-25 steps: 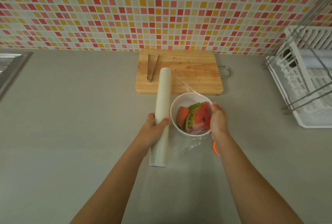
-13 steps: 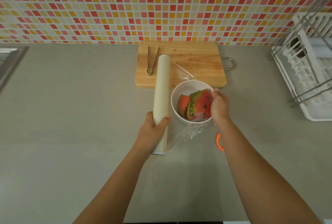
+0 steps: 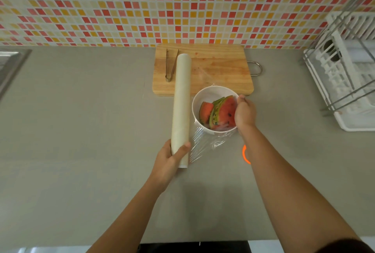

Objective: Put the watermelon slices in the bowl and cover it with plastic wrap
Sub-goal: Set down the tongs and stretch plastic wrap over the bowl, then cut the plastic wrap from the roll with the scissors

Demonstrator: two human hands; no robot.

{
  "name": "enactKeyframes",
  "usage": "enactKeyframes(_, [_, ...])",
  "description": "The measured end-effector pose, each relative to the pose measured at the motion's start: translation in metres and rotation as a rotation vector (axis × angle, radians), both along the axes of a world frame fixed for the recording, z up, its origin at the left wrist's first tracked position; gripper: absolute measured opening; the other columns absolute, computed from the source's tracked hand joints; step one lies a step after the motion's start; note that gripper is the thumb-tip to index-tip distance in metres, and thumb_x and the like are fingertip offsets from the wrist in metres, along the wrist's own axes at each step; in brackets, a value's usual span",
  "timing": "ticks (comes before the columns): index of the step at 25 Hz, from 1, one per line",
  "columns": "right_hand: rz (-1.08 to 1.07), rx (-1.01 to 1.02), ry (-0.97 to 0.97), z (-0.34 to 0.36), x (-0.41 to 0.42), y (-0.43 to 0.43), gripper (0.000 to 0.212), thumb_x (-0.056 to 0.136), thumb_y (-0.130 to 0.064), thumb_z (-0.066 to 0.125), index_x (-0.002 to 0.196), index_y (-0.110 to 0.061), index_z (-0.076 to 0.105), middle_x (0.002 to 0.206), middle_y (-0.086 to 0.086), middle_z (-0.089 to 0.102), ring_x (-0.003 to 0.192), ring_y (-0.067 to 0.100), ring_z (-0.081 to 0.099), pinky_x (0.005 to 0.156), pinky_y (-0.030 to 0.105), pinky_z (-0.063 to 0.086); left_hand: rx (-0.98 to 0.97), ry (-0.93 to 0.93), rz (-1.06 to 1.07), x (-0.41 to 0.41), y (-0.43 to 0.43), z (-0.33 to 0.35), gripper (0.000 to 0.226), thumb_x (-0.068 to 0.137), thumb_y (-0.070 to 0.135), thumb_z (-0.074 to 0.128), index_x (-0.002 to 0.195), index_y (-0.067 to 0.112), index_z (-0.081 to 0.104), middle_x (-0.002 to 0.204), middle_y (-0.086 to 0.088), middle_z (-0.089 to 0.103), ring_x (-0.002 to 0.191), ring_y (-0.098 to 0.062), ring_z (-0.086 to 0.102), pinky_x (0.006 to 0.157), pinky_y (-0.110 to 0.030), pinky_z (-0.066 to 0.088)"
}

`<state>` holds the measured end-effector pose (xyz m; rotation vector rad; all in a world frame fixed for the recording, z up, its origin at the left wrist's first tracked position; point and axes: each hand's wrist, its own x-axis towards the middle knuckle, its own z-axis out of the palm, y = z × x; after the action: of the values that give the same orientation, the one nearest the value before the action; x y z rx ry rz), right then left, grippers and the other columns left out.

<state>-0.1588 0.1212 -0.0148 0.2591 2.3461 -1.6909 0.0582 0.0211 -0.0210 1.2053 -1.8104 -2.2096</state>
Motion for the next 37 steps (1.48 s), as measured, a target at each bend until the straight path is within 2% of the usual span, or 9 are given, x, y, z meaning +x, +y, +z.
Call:
enactKeyframes(2, [0.003, 0.018, 0.017, 0.001, 0.001, 0.0, 0.033, 0.095, -0.025, 0.035, 0.08, -0.009, 0.059, 0.081, 0.004, 0.058, 0.076, 0.021, 0.053, 0.07, 0.028, 0.037, -0.187, -0.066, -0.013, -0.001, -0.002, -0.001, 0.048, 0.071, 0.059, 0.058, 0.102, 0.022, 0.062, 0.089, 0.004, 0.068, 0.075, -0.008, 0.064, 0.059, -0.02, 0.046])
enactKeyframes(6, [0.024, 0.032, 0.029, 0.002, 0.001, 0.001, 0.03, 0.095, -0.023, 0.035, 0.078, -0.012, 0.056, 0.081, 0.005, 0.057, 0.079, 0.023, 0.052, 0.071, 0.029, 0.036, -0.462, -0.139, -0.051, 0.0, -0.003, 0.002, 0.052, 0.074, 0.066, 0.044, 0.095, 0.02, 0.059, 0.085, 0.005, 0.065, 0.081, -0.018, 0.061, 0.071, -0.038, 0.049])
enactKeyframes(15, [0.098, 0.099, 0.01, 0.007, -0.001, 0.003, 0.031, 0.096, -0.025, 0.032, 0.083, -0.013, 0.057, 0.096, 0.012, 0.061, 0.093, 0.029, 0.055, 0.075, 0.03, 0.035, -0.48, -0.127, -0.062, -0.001, -0.005, -0.008, 0.041, 0.091, 0.052, 0.05, 0.091, 0.012, 0.06, 0.078, -0.002, 0.064, 0.071, -0.023, 0.063, 0.06, -0.033, 0.047])
enactKeyframes(19, [0.199, 0.253, -0.036, 0.029, -0.008, 0.018, 0.052, 0.098, -0.038, 0.022, 0.114, -0.004, 0.058, 0.123, 0.016, 0.058, 0.118, 0.035, 0.049, 0.095, 0.036, 0.037, -0.505, -0.122, -0.108, -0.002, -0.011, -0.008, 0.04, 0.092, 0.051, 0.049, 0.092, 0.012, 0.06, 0.079, 0.0, 0.064, 0.071, -0.014, 0.062, 0.056, -0.025, 0.042])
enactKeyframes(22, [0.343, 0.636, 0.082, 0.041, -0.005, 0.048, 0.035, 0.093, -0.021, 0.036, 0.112, -0.002, 0.059, 0.123, 0.022, 0.058, 0.114, 0.039, 0.051, 0.087, 0.035, 0.039, -0.491, -0.113, -0.106, -0.001, -0.01, -0.008, 0.042, 0.091, 0.053, 0.049, 0.092, 0.012, 0.06, 0.078, -0.001, 0.063, 0.069, -0.019, 0.062, 0.056, -0.027, 0.042])
enactKeyframes(26, [0.745, 1.086, -0.112, 0.049, 0.02, 0.077, 0.021, 0.079, -0.013, 0.054, 0.092, -0.001, 0.065, 0.105, 0.022, 0.066, 0.098, 0.035, 0.061, 0.07, 0.029, 0.043, -0.484, -0.092, -0.091, -0.001, -0.011, -0.01, 0.045, 0.089, 0.055, 0.05, 0.091, 0.011, 0.06, 0.076, -0.004, 0.064, 0.069, -0.025, 0.063, 0.06, -0.032, 0.046])
enactKeyframes(29, [0.747, 1.079, -0.124, 0.042, 0.046, 0.089, 0.007, 0.067, -0.015, 0.065, 0.067, -0.008, 0.064, 0.075, 0.014, 0.067, 0.076, 0.029, 0.063, 0.056, 0.023, 0.041, -0.473, -0.081, -0.087, 0.0, -0.009, -0.012, 0.052, 0.085, 0.06, 0.049, 0.093, 0.01, 0.061, 0.079, -0.007, 0.066, 0.073, -0.028, 0.065, 0.064, -0.037, 0.052])
enactKeyframes(32, [0.653, 1.09, -0.004, 0.028, 0.057, 0.09, 0.026, 0.075, -0.021, 0.066, 0.093, -0.003, 0.064, 0.099, 0.018, 0.067, 0.097, 0.033, 0.062, 0.069, 0.028, 0.043, -0.459, -0.075, -0.076, 0.0, -0.01, -0.012, 0.059, 0.081, 0.064, 0.048, 0.095, 0.009, 0.061, 0.083, -0.009, 0.065, 0.076, -0.031, 0.066, 0.07, -0.046, 0.056])
enactKeyframes(37, [0.535, 0.972, 0.001, 0.024, 0.064, 0.106, 0.034, 0.086, -0.025, 0.057, 0.103, 0.003, 0.055, 0.107, 0.024, 0.063, 0.103, 0.039, 0.057, 0.079, 0.035, 0.044, -0.463, -0.064, -0.079, 0.001, -0.008, -0.013, 0.059, 0.079, 0.068, 0.047, 0.09, 0.012, 0.06, 0.08, -0.01, 0.065, 0.075, -0.032, 0.066, 0.067, -0.044, 0.055])
